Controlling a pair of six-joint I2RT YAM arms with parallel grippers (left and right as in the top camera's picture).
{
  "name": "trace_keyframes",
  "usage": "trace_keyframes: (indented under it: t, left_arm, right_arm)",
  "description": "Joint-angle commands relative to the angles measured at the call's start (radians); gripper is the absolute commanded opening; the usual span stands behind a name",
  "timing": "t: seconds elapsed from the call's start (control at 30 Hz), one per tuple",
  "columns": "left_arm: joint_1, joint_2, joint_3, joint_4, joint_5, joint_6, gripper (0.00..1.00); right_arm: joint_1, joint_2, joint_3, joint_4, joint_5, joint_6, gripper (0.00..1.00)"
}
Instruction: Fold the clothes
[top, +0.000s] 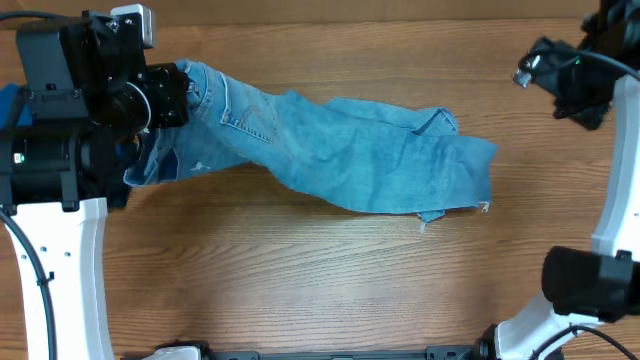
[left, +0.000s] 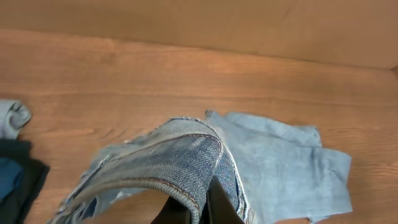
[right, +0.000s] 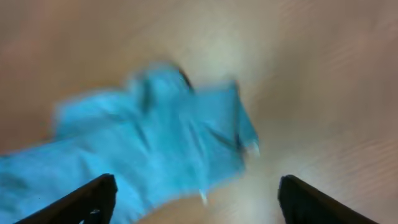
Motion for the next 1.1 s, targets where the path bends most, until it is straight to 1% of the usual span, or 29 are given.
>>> trace_keyframes:
  t: [0.0,0.07,0.17,0.27,0.37,0.4,0.47,0.5,0.57,0.6,0.63,0.67,0.73,0.87,0.9,1.0,1.07]
  left_arm:
    - [0.007,-0.005,0.013,0.004,-0.018,-0.002,0.04]
    - [0.006,-0.005,0.013,0.004,-0.018,-0.002,0.04]
    - [0.006,-0.005,0.013,-0.005,-0.018,-0.001,0.04]
    - [0.006,-0.005,0.013,-0.002,-0.018,-0.001,0.04]
    - [0.006,-0.005,0.013,-0.005,-0.018,-0.002,0.04]
    - [0.005,-0.005,0.013,-0.007,-0.018,-0.002,0.04]
    - [0.005,-0.005,0.013,-0.007,-0.017,-0.002,0.04]
    - [0.005,-0.005,0.013,-0.006,-0.017,-0.002,0.04]
    - [0.005,-0.005,0.013,-0.006,-0.017,-0.002,0.04]
    - [0.005,-0.005,0.013,-0.006,-0.017,-0.002,0.04]
    - [0.005,-0.005,0.013,-0.006,-0.018,-0.001,0.04]
    - [0.005,-0.005,0.013,-0.006,-0.017,-0.001,0.04]
    - [0.005,-0.005,0.014,-0.005,-0.017,-0.001,0.04]
    - [0.005,-0.024,0.043,-0.01,-0.016,0.017,0.04]
    - [0.005,-0.038,0.057,-0.01,-0.016,0.016,0.04]
    - [0.005,-0.087,0.114,-0.048,-0.006,0.017,0.04]
    - [0.005,-0.128,0.152,-0.095,0.013,0.017,0.04]
  right_arm:
    - [-0.01,0.009,-0.302,0.113,-0.126,-0.037,0.81]
    - [-0.01,0.009,-0.47,0.212,-0.22,-0.054,0.79]
    - [-0.01,0.009,-0.67,0.306,-0.282,-0.051,0.79]
    - [-0.01,0.009,-0.8,0.389,-0.388,-0.051,0.79]
    - [-0.01,0.009,-0.842,0.386,-0.392,-0.047,0.79]
    - [-0.01,0.009,-0.856,0.399,-0.391,-0.033,0.77]
    - [-0.01,0.009,-0.911,0.482,-0.391,0.038,0.75]
    - [-0.01,0.009,-0.948,0.542,-0.391,0.083,0.72]
    - [-0.01,0.009,-0.99,0.613,-0.391,0.112,0.62]
    - [-0.01,0.009,-0.992,0.629,-0.385,0.111,0.52]
    - [-0.01,0.008,-0.988,0.64,-0.376,0.111,0.43]
    - [-0.011,-0.003,-0.969,0.641,-0.361,0.106,0.23]
    - [-0.011,-0.047,-0.918,0.591,-0.299,0.102,0.04]
    - [-0.011,-0.268,-0.775,0.469,-0.059,0.085,0.04]
    - [-0.011,-0.358,-0.715,0.423,0.03,0.085,0.04]
    - [-0.011,-0.556,-0.569,0.343,0.189,0.086,0.04]
    - [-0.025,-0.678,-0.446,0.273,0.318,0.138,0.04]
